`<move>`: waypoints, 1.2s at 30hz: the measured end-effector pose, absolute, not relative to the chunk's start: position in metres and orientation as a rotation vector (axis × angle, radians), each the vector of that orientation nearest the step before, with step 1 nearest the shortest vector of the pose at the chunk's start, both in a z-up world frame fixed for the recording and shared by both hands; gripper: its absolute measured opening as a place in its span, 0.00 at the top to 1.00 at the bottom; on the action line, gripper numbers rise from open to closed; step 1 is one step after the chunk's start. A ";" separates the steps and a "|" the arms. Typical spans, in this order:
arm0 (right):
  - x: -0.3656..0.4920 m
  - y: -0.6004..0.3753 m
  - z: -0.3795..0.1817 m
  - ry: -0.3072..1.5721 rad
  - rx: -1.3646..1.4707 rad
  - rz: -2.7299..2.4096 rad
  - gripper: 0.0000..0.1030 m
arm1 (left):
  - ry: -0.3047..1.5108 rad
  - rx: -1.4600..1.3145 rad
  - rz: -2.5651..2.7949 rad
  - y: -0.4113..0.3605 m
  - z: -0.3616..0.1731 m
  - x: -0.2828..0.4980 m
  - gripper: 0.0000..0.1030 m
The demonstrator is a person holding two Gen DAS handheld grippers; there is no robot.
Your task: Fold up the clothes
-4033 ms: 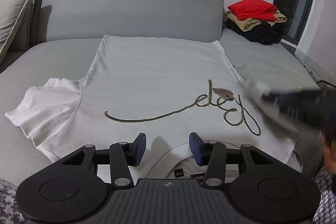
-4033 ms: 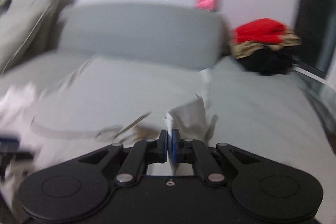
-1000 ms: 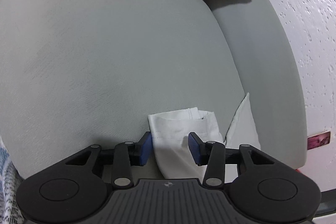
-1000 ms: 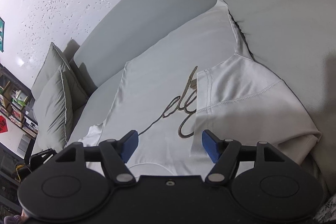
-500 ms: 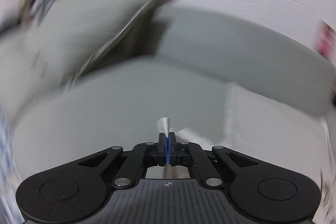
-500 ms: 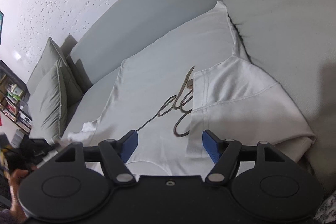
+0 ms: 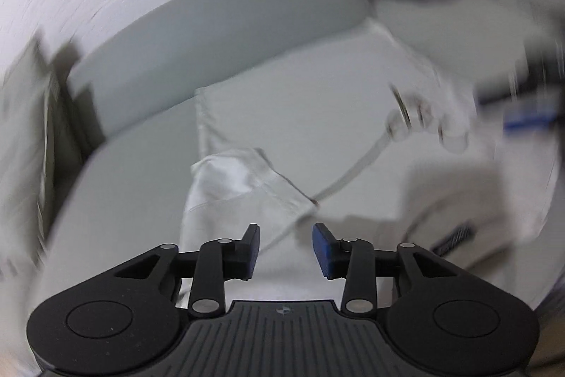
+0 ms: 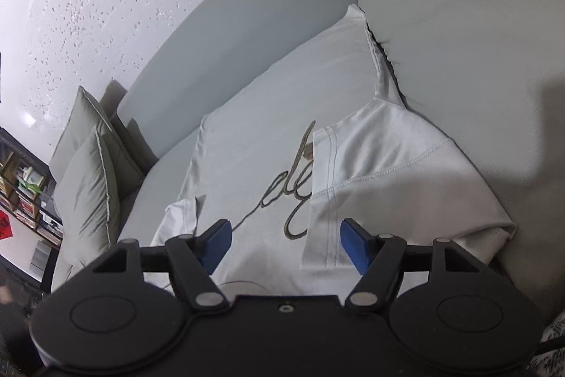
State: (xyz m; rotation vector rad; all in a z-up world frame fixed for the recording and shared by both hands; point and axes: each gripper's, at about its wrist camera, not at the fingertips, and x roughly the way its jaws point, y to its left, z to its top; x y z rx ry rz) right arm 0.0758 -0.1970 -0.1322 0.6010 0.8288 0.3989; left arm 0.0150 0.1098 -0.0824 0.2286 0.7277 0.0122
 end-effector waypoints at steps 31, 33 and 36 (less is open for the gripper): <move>0.120 -0.047 -0.139 1.080 0.549 0.615 0.60 | 0.935 -0.246 0.096 0.203 -0.115 0.025 0.71; 0.128 -0.040 -0.147 1.121 0.570 0.550 0.60 | 0.932 -0.300 0.082 0.214 -0.112 0.021 0.73; 0.133 -0.036 -0.157 1.147 0.631 0.508 0.61 | 0.945 -0.350 0.076 0.221 -0.116 0.021 0.77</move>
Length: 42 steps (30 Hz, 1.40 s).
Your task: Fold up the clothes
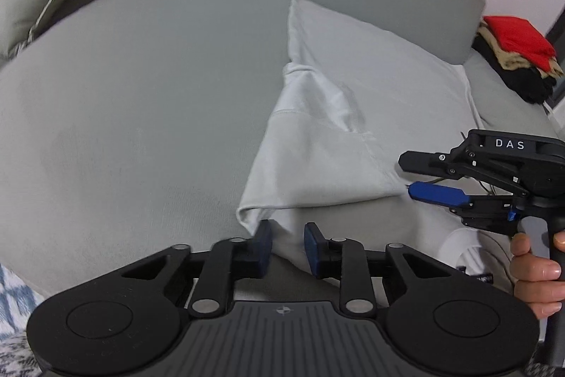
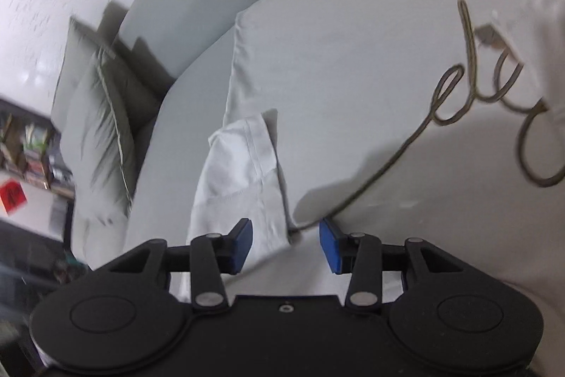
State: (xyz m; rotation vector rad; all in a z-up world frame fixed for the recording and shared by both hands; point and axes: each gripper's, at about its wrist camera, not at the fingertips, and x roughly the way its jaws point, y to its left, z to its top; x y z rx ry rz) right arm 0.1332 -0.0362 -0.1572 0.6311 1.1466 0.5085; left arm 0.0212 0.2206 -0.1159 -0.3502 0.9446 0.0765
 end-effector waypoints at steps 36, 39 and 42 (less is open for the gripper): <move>0.144 -0.218 -0.141 0.989 0.370 0.101 0.80 | 0.870 -0.115 0.240 0.183 -0.112 0.108 0.72; 0.138 -0.213 -0.139 0.994 0.263 0.047 0.80 | 0.916 -0.155 0.355 0.199 -0.119 0.104 0.77; 0.132 -0.219 -0.136 0.983 0.255 0.040 0.80 | 0.865 -0.204 0.378 0.210 -0.113 0.085 0.86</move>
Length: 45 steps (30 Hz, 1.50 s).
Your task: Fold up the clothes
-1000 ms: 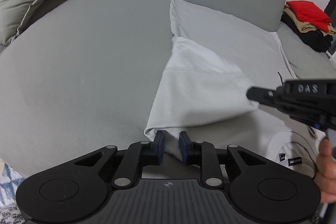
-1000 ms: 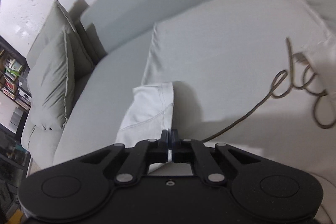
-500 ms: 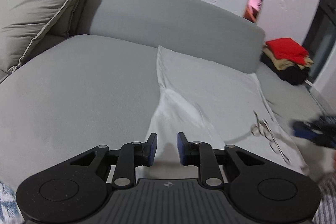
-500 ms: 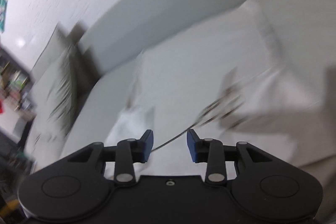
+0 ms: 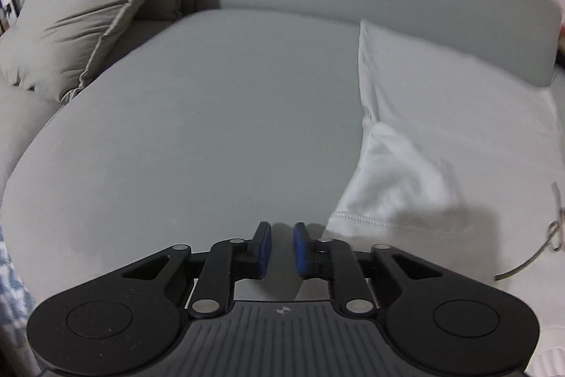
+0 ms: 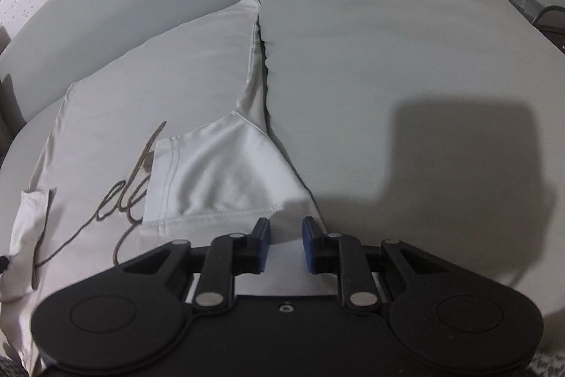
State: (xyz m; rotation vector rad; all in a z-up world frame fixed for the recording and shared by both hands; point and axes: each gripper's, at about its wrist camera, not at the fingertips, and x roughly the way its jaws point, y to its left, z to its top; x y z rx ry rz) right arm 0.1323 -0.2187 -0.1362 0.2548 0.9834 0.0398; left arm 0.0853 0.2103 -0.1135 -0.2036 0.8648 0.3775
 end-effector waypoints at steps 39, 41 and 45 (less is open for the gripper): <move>0.052 -0.218 -0.125 0.949 0.230 0.240 0.89 | 0.895 0.203 0.137 0.120 -0.127 0.020 0.87; 0.035 -0.232 -0.121 0.959 0.286 0.250 0.88 | 0.879 0.216 0.118 0.112 -0.123 -0.003 0.89; 0.019 -0.252 -0.111 0.893 0.364 0.274 0.87 | 0.746 0.070 0.080 0.124 -0.106 -0.028 0.73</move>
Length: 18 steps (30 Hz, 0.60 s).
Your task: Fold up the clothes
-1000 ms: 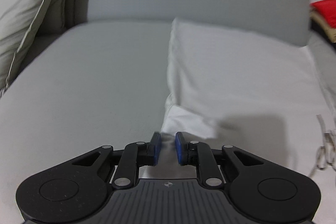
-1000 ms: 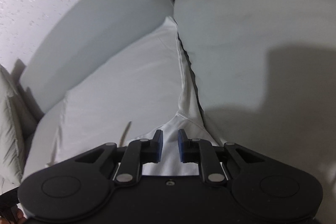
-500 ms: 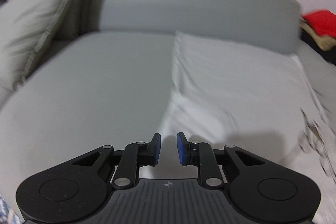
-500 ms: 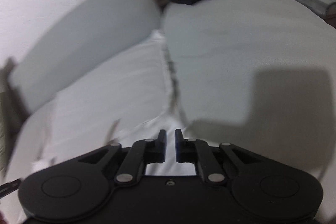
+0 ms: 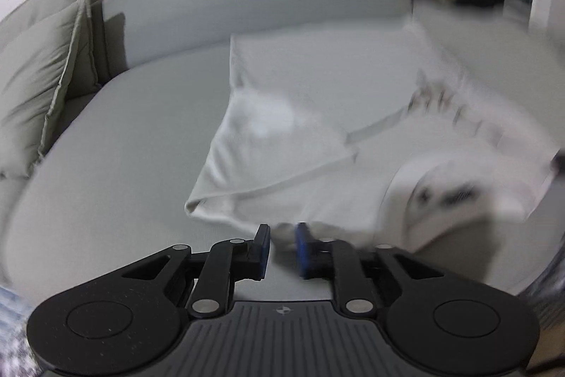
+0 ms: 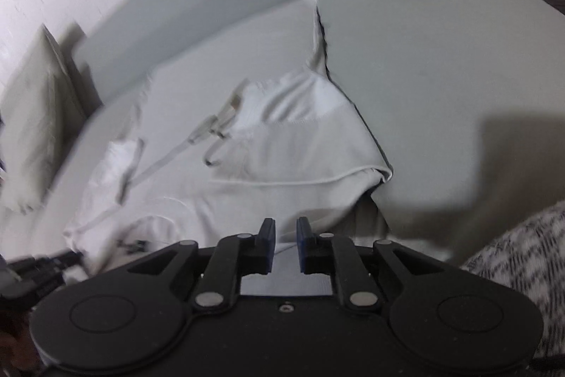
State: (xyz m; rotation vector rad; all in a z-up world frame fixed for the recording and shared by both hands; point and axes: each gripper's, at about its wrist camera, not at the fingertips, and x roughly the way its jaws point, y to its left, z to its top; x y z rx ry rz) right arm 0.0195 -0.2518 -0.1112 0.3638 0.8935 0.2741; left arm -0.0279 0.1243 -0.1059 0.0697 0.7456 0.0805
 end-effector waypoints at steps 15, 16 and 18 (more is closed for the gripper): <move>0.091 -0.244 -0.140 0.958 0.199 0.013 0.90 | 0.889 0.125 0.393 0.157 -0.129 0.056 0.74; 0.084 -0.245 -0.138 0.960 0.206 0.010 0.90 | 0.866 0.110 0.382 0.156 -0.125 0.047 0.74; 0.070 -0.248 -0.132 0.950 0.233 0.013 0.86 | 0.780 0.081 0.330 0.152 -0.115 0.028 0.74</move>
